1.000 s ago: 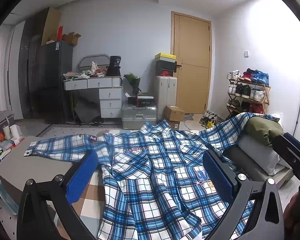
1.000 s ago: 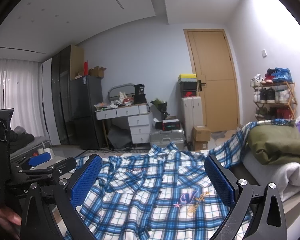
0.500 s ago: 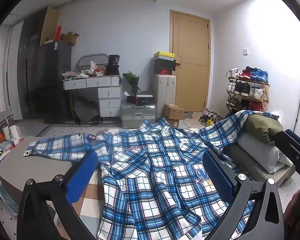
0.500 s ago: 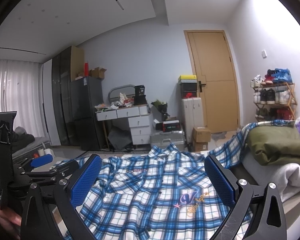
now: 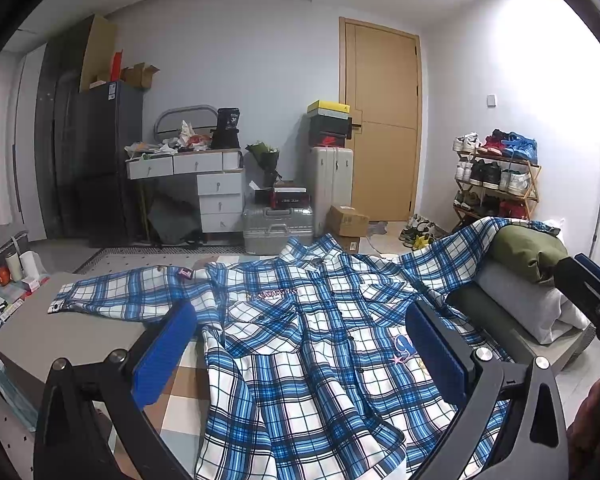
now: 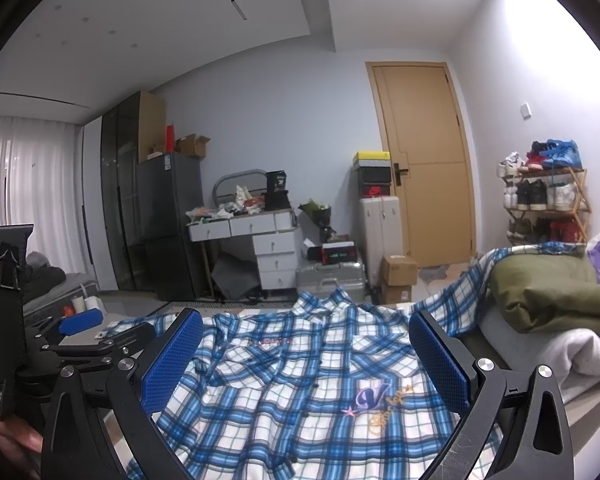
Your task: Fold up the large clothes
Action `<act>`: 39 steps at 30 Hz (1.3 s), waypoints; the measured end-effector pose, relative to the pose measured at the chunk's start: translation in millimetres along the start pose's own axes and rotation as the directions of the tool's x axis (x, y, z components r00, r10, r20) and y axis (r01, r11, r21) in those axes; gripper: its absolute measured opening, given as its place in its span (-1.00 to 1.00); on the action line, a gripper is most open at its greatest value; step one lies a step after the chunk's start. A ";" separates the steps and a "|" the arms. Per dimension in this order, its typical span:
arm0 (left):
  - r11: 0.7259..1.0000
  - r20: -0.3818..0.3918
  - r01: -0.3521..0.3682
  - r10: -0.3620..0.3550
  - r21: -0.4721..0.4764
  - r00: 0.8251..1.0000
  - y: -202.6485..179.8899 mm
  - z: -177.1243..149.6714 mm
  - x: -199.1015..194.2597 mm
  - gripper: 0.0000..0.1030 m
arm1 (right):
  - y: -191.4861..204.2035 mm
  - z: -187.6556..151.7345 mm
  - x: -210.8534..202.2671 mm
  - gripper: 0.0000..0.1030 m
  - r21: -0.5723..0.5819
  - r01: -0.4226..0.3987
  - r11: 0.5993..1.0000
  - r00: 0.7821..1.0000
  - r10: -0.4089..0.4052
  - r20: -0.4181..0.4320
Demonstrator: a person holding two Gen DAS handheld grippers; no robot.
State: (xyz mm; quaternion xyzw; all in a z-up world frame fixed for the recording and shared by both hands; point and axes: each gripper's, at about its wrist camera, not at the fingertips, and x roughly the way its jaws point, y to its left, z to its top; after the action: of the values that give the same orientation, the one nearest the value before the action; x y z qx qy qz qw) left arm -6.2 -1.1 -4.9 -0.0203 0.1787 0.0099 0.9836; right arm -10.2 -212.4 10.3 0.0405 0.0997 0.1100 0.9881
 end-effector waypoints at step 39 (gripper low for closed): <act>0.996 -0.231 0.086 -0.087 -0.015 0.969 3.7 -13.4 107.6 0.98 | -286.0 73.3 77.0 1.00 0.352 0.366 0.861 0.924 -0.291 -0.250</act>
State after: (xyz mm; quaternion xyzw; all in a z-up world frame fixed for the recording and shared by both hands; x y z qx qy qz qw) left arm 89.7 3.3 -55.4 -0.0316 0.2909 -0.0351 0.9556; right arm 138.3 -477.4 38.3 0.2093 0.2179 -0.0796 0.9499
